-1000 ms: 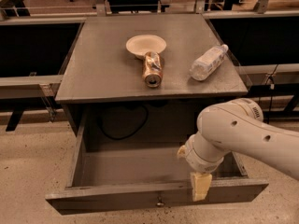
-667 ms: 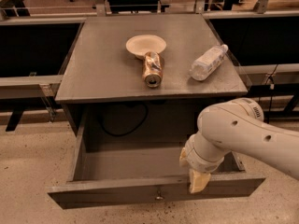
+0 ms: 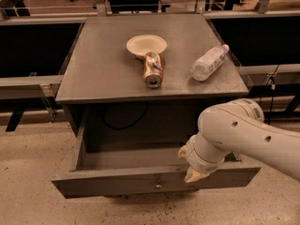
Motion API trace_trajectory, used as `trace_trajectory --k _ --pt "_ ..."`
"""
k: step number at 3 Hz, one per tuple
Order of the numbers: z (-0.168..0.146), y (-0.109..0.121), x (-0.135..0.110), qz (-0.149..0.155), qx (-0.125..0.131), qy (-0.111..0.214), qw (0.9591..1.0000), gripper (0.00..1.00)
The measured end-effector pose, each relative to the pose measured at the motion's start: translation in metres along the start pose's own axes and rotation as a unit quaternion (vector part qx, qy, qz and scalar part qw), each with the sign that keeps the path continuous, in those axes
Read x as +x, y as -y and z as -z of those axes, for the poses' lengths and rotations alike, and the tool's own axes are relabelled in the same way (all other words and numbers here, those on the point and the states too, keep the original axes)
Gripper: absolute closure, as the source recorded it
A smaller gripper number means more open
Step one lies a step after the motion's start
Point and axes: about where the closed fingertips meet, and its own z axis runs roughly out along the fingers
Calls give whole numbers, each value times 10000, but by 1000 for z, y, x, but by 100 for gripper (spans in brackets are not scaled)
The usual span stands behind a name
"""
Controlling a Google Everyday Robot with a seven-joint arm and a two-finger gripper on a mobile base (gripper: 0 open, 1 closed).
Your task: Close top drawer
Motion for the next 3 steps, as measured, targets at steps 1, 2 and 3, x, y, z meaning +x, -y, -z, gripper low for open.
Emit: trace_trajectory --k 1,2,3 --pt "0 0 0 0 0 0 10000 23" --pt "0 0 0 0 0 0 10000 1" --pt "11 -2 -6 17 1 96 10000 0"
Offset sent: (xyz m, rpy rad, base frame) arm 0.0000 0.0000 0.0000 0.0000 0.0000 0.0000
